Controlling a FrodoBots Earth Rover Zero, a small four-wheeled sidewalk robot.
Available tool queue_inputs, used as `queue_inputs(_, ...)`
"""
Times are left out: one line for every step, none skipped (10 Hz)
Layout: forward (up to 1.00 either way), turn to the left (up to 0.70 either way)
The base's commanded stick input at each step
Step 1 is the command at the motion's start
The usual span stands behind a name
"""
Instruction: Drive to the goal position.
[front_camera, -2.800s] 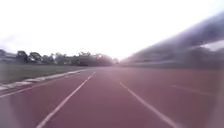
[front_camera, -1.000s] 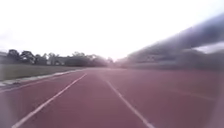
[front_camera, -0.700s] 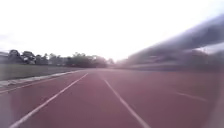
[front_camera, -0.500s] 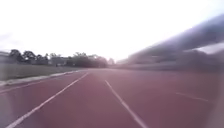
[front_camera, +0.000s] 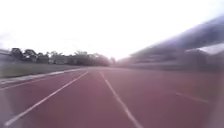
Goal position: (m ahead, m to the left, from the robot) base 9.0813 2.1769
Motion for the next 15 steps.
queue_inputs(0.70, 0.00)
queue_inputs(0.70, 0.00)
queue_inputs(0.70, 0.00)
queue_inputs(0.70, 0.00)
queue_inputs(0.70, 0.00)
queue_inputs(0.70, 0.00)
queue_inputs(0.70, 0.00)
queue_inputs(0.70, 0.00)
queue_inputs(0.70, 0.00)
queue_inputs(0.70, 0.00)
queue_inputs(0.70, 0.00)
queue_inputs(0.70, 0.00)
queue_inputs(0.70, 0.00)
queue_inputs(0.70, 0.00)
queue_inputs(0.70, 0.00)
